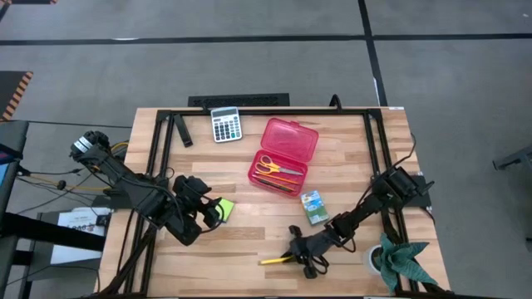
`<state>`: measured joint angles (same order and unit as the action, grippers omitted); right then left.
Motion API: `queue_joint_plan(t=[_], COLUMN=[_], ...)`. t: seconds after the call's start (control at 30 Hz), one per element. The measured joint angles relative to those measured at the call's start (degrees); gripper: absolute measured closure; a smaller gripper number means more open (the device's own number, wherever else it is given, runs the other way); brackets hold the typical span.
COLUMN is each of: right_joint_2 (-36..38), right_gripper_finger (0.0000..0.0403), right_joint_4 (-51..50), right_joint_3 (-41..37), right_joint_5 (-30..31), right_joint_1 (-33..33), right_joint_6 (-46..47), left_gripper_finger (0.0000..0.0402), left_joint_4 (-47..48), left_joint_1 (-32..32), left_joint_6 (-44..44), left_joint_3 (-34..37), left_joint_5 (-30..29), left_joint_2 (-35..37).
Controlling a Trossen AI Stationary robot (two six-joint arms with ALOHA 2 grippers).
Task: Pack school essentials
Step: Put the yellow pen into the supply box
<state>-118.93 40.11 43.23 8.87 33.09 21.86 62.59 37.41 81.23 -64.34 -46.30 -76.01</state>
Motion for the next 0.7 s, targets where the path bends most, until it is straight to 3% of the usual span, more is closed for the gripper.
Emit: queue_joint_plan(t=[0.3,0.53,0.7], right_joint_2=[8.27,21.12,29.44], right_gripper_finger=[0.036,0.0366,0.0365], right_joint_4=[-8.06,-21.5,-24.91], right_joint_3=[-0.76,-0.63,-0.57], right_joint_5=[1.13,3.92,3.95], right_joint_1=[-2.65,-10.4,-17.7], right_joint_6=[0.93,-2.92,-9.28], left_gripper_finger=[0.0173,0.0173,0.0173], left_joint_4=[-0.02,-0.14,-0.13], left_joint_1=[0.0,0.0,0.0], left_joint_6=[0.0,0.0,-0.02], left_joint_3=[0.0,0.02,0.02], left_joint_5=[-0.34,-1.09,-1.67], left_joint_2=[0.0,0.0,0.0])
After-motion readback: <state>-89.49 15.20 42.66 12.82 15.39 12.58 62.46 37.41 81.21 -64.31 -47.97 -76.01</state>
